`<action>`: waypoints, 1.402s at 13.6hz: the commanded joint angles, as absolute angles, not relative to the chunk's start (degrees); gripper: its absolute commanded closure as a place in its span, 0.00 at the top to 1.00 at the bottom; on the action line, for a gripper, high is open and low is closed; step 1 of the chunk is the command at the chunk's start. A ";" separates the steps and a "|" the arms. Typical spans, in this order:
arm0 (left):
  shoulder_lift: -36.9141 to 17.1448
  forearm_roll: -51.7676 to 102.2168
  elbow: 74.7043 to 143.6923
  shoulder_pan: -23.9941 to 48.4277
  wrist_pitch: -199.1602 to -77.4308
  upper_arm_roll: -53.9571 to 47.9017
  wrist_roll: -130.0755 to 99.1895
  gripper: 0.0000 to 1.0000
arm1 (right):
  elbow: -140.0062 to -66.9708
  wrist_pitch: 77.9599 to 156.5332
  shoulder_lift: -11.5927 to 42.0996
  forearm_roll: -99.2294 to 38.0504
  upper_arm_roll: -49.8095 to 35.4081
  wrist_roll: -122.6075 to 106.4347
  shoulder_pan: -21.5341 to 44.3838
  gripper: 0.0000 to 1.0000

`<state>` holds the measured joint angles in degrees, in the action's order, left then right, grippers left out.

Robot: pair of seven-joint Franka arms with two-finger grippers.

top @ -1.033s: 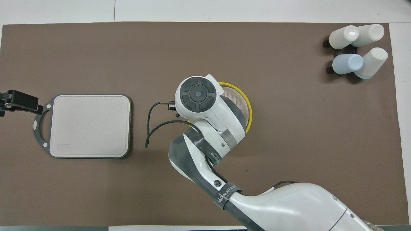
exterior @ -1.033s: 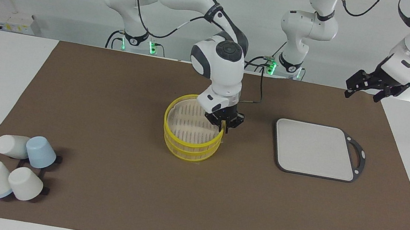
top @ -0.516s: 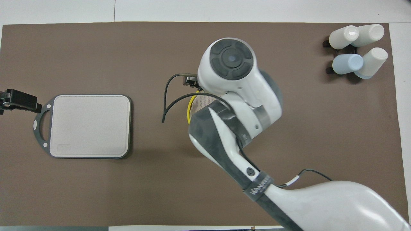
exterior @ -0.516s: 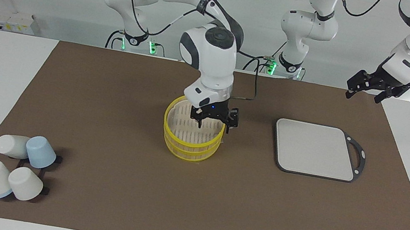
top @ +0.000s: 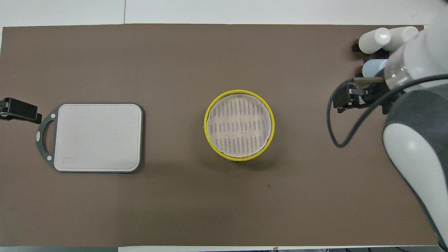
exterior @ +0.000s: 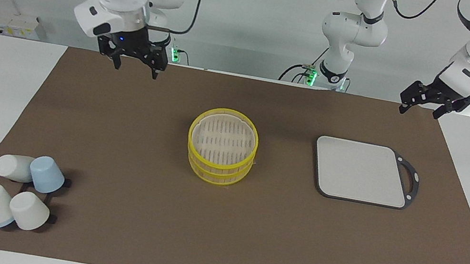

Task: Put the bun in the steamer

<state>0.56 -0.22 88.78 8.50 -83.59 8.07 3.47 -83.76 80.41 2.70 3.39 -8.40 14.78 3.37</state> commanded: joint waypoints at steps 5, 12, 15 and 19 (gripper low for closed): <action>0.44 -1.41 88.24 8.35 -84.02 8.00 4.39 1.00 | -91.41 86.22 -1.76 -0.15 -1.25 11.08 2.19 1.00; 0.44 -1.32 88.33 8.35 -84.02 8.00 3.87 1.00 | -91.32 86.83 -1.84 -2.20 3.08 6.77 4.22 1.00; 0.44 -1.41 88.24 8.35 -84.11 8.00 3.78 1.00 | -91.32 87.18 -2.20 -1.24 3.08 6.86 4.13 1.00; 0.44 -1.41 88.24 8.44 -84.11 8.00 3.78 1.00 | -91.41 88.42 -2.29 1.05 3.08 6.77 3.96 1.00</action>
